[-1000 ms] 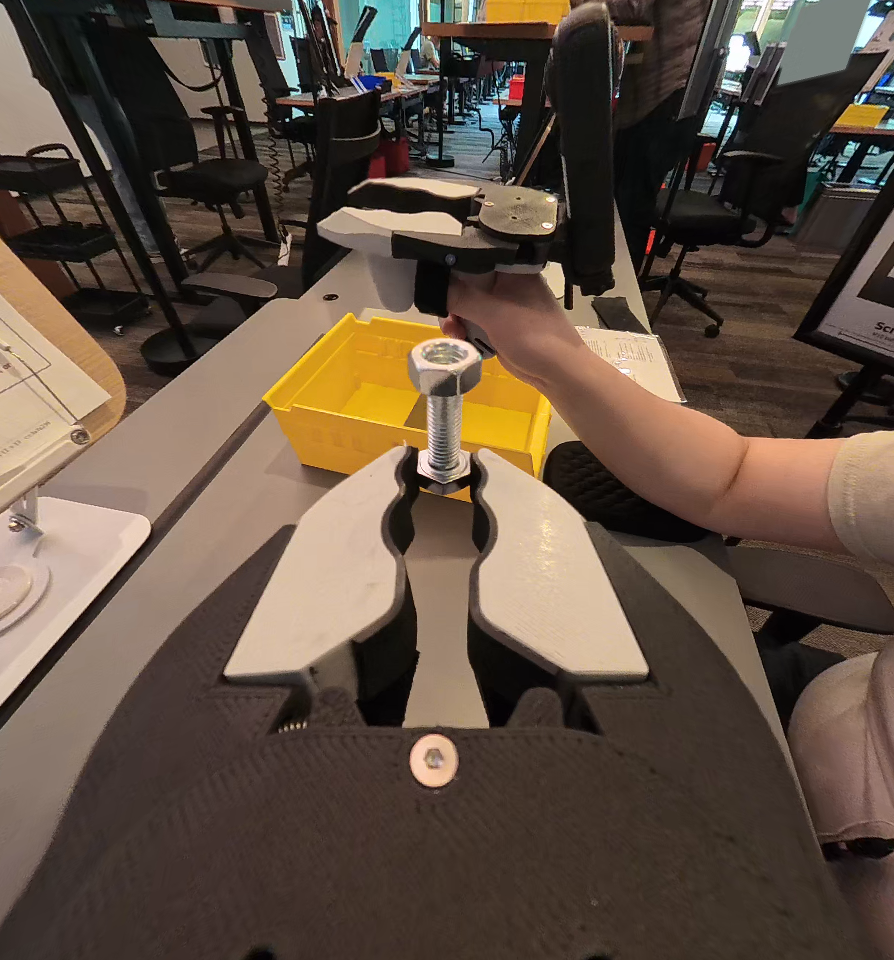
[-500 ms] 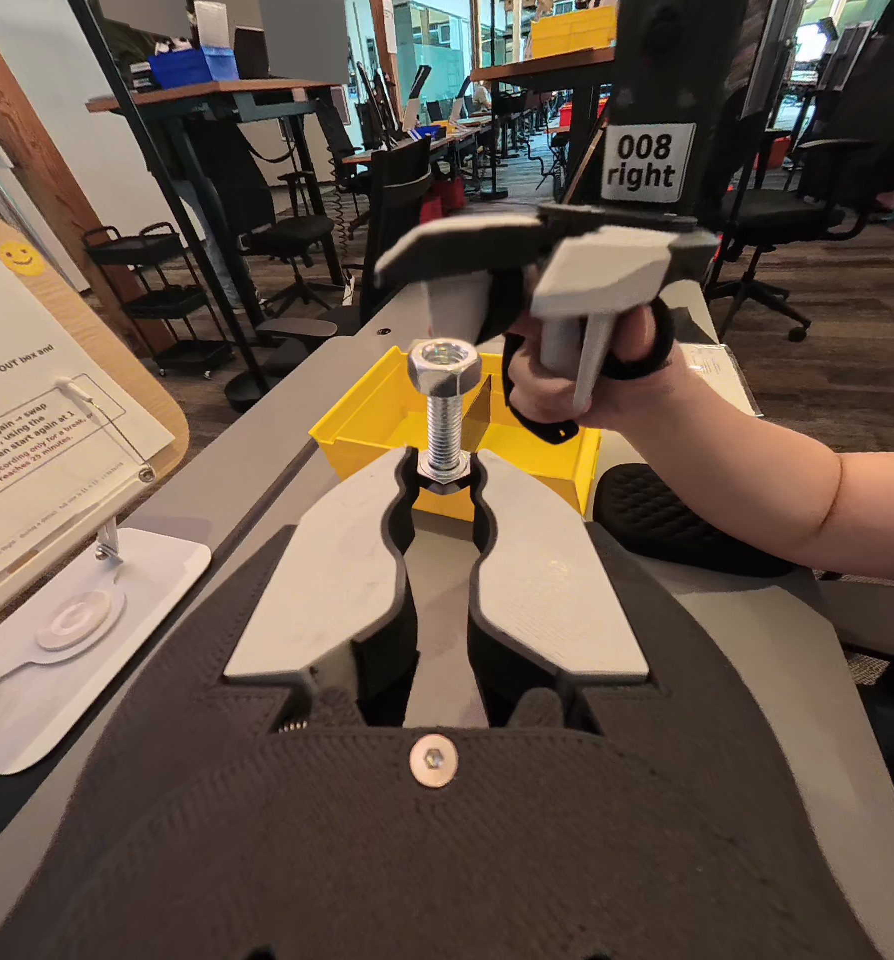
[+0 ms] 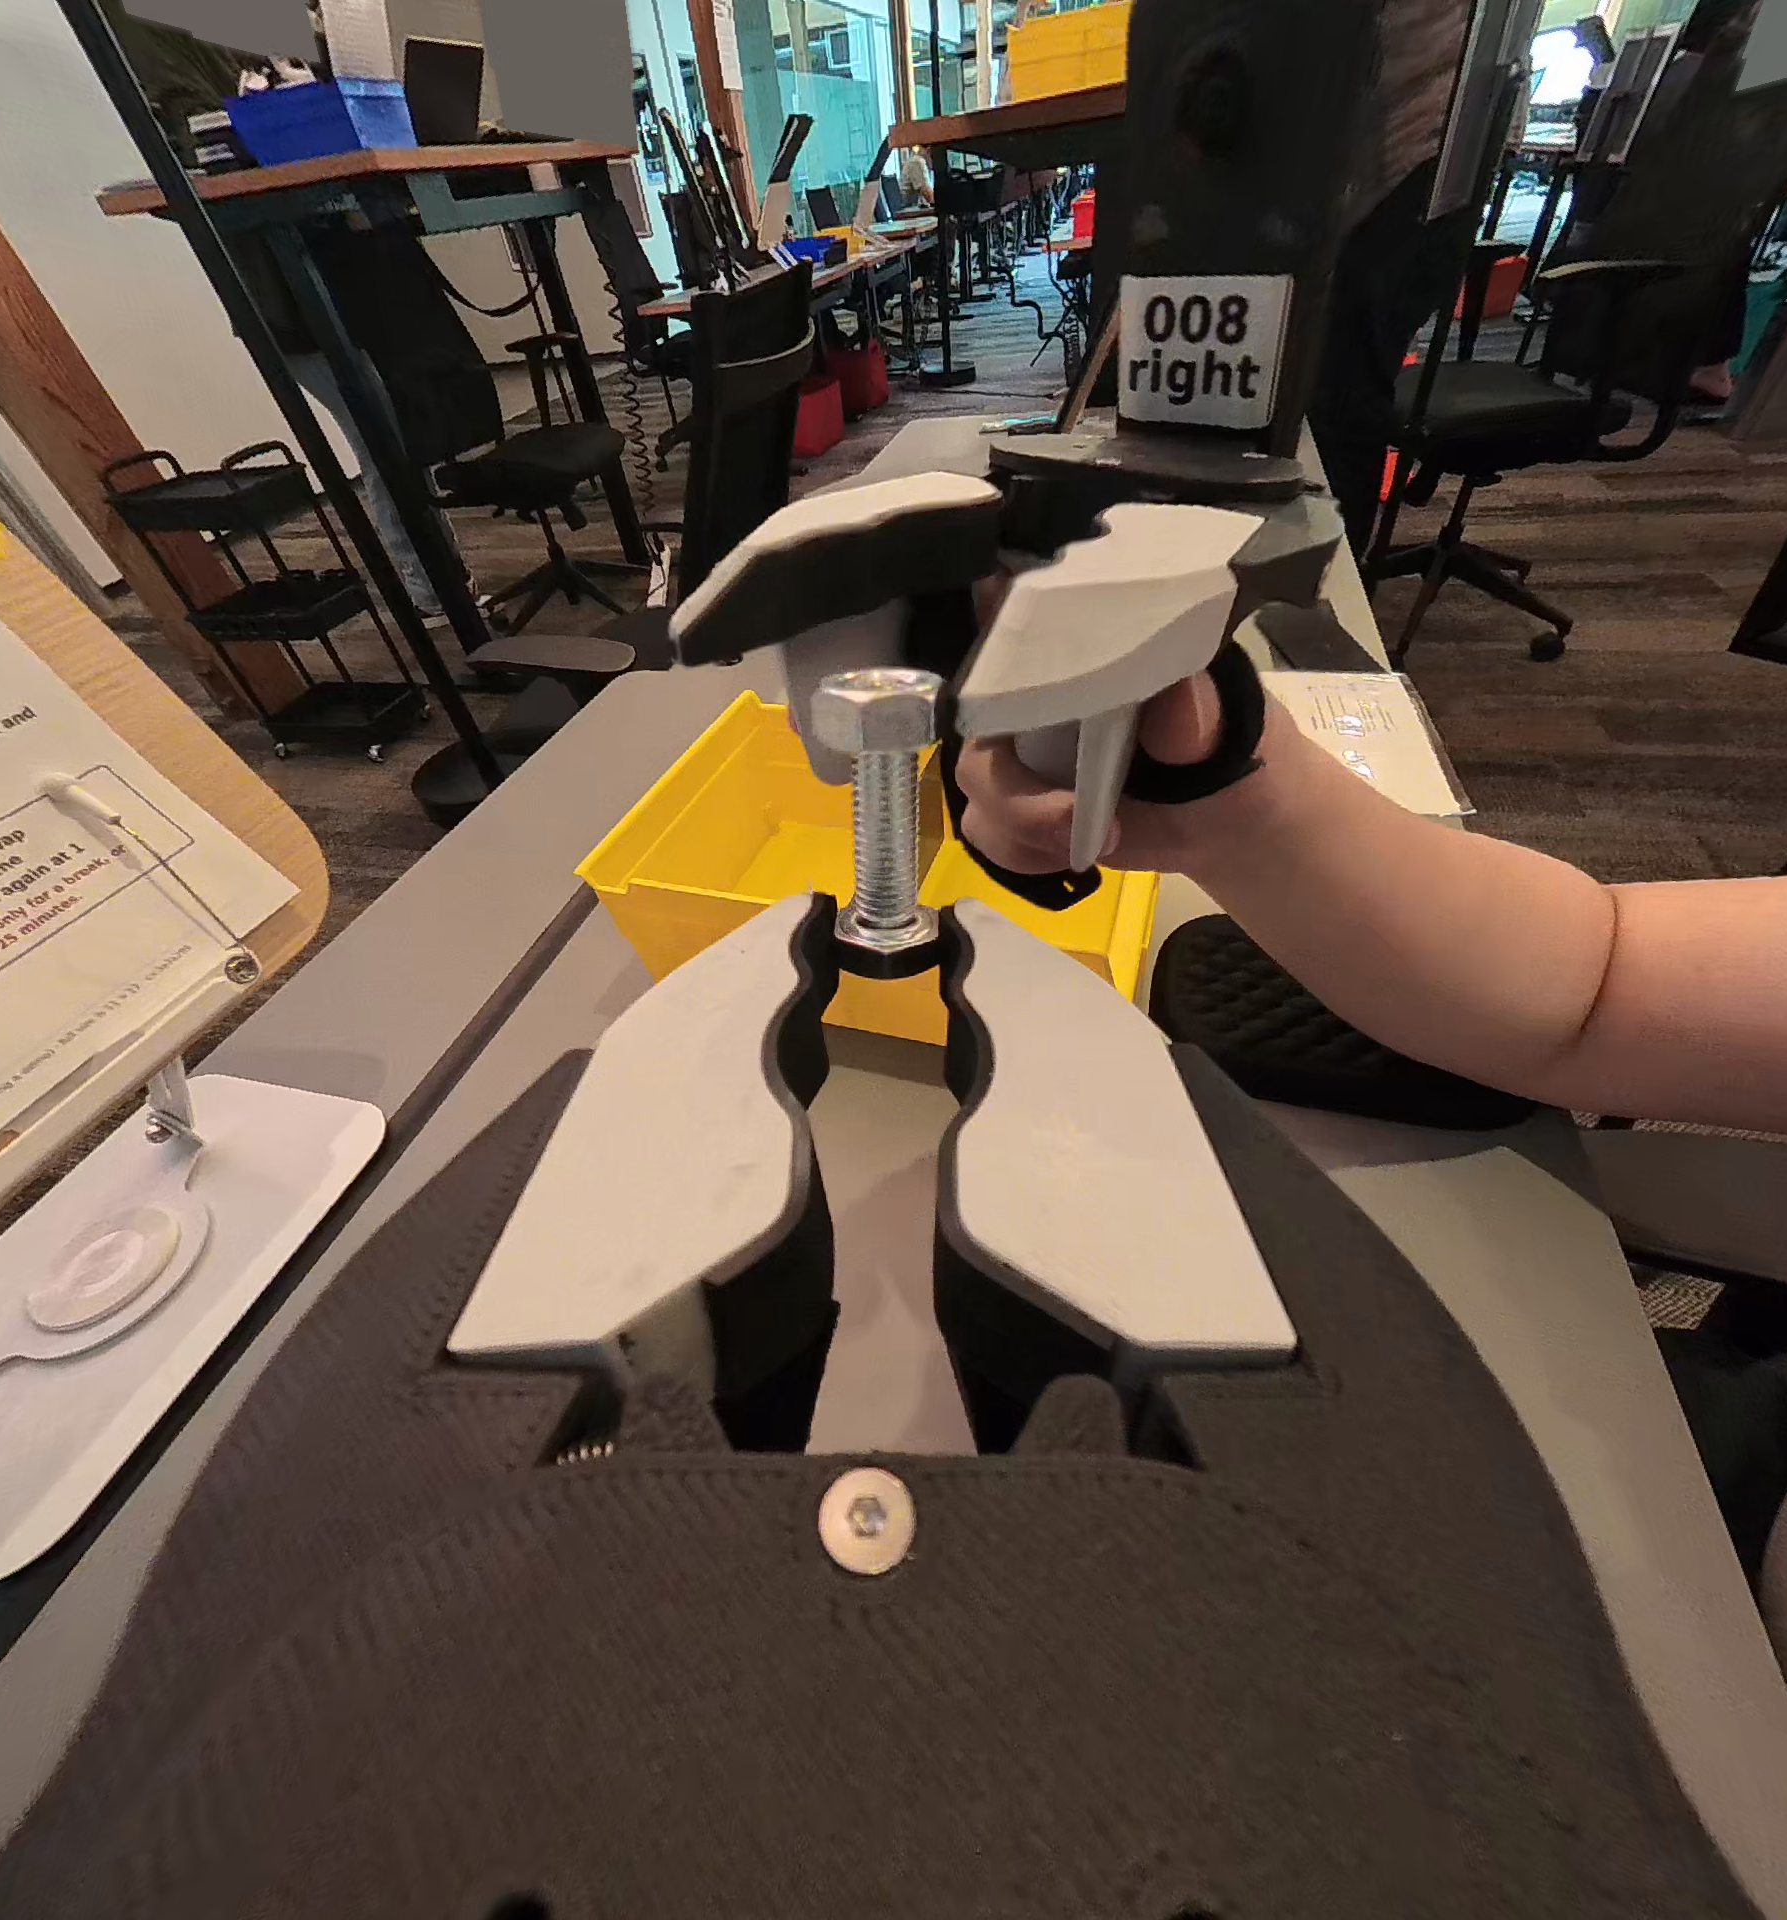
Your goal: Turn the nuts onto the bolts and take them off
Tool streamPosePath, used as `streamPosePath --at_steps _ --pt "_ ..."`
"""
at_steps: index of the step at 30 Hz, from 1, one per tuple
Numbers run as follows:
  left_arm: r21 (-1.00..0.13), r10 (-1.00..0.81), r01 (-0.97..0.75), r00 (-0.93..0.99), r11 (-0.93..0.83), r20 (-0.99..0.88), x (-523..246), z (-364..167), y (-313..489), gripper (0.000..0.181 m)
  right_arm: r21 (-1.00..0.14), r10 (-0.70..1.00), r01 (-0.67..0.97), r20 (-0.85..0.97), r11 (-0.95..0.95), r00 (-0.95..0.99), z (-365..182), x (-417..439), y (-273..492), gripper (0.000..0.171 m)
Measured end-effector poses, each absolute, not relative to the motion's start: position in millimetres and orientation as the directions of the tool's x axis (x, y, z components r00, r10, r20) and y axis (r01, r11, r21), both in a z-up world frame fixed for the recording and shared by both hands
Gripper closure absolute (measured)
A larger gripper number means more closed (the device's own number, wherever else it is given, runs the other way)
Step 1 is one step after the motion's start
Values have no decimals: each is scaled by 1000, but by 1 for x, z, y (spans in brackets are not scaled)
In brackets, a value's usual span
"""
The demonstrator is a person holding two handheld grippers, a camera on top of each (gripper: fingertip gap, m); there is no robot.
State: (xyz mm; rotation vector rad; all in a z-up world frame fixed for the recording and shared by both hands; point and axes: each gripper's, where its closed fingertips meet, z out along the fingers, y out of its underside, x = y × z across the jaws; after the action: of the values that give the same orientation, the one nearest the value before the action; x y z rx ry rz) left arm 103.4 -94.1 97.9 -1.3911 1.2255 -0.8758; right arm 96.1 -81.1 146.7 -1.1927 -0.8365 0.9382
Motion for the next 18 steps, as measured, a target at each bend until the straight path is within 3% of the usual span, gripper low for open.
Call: streamPosePath --at_steps 7,12,15,18 --pt "-976 -976 -209 188 66 -106 107 97 -98 163 -978 968 -209 -46 7 248 149 85 -95 131" --pt "-983 -986 -175 145 56 -82 107 103 -106 163 -979 980 -200 -6 35 198 151 85 -104 153" --pt "-990 -998 -139 -62 19 -10 110 108 -137 163 -976 999 -213 41 45 21 156 84 -132 153" --pt "-986 -921 -150 -370 -70 122 106 111 -185 163 -958 952 -287 82 -7 -296 164 96 -175 153"
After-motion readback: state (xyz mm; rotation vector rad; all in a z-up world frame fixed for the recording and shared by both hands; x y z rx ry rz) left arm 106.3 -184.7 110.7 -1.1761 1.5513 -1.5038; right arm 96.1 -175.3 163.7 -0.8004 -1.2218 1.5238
